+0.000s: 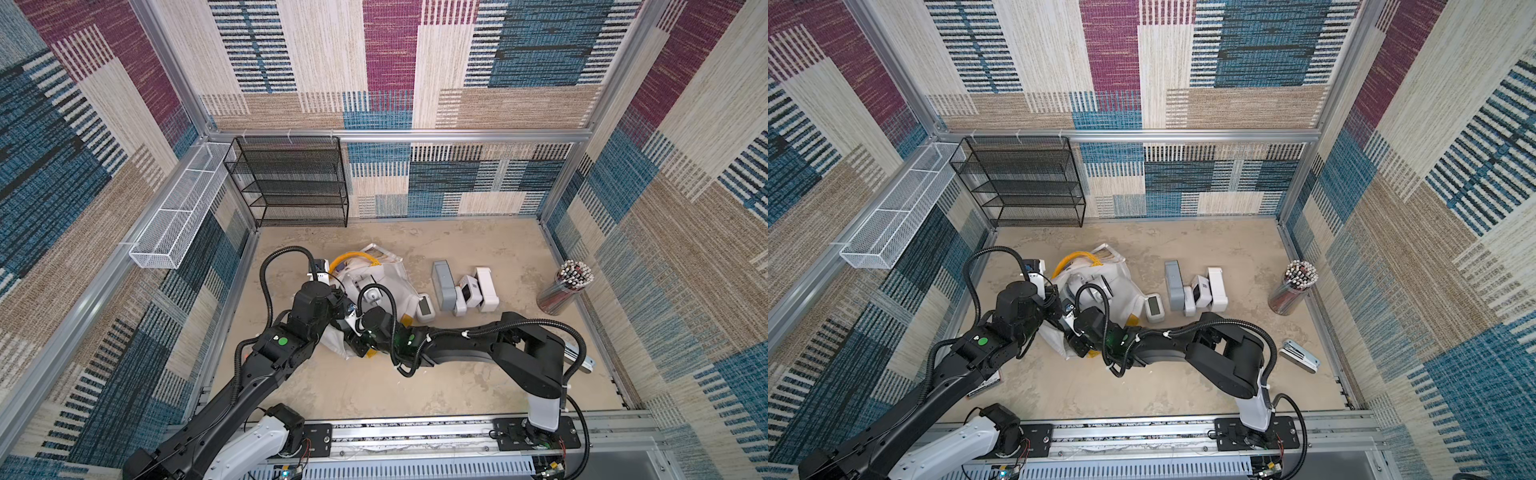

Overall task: Take the alarm clock out of the canvas bag
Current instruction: Pick up the alarm from the canvas bag.

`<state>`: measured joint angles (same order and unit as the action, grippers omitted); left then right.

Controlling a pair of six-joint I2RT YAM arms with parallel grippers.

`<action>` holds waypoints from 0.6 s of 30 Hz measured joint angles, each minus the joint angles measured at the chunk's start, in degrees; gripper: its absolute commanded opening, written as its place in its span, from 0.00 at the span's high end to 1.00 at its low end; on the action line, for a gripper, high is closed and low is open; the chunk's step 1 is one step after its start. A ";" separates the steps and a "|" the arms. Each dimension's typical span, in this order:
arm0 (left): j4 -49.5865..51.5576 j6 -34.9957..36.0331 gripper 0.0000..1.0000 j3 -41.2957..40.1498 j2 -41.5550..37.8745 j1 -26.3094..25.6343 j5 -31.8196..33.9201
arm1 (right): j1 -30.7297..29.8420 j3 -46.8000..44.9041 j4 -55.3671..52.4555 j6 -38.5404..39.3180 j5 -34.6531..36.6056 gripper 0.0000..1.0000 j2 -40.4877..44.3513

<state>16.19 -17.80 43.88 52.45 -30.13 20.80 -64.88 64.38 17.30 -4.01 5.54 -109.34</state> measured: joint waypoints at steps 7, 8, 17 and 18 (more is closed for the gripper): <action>0.79 0.00 1.00 0.00 -0.39 0.00 0.13 | -0.02 -3.13 -0.09 0.20 -0.57 0.77 3.56; 0.81 0.00 1.00 0.00 -0.42 0.00 0.22 | -0.02 -3.43 -0.17 0.22 -0.59 0.77 4.04; 0.96 0.00 1.00 -0.07 -0.35 0.00 0.28 | -0.02 -7.76 -0.46 0.22 -0.79 0.77 8.66; 1.05 0.00 1.00 -0.07 -0.39 0.00 0.35 | -0.02 -8.20 -0.48 0.20 -0.79 0.77 9.20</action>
<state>17.23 -17.80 43.81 52.05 -30.13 21.15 -64.90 56.18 16.82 -3.81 4.75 -100.14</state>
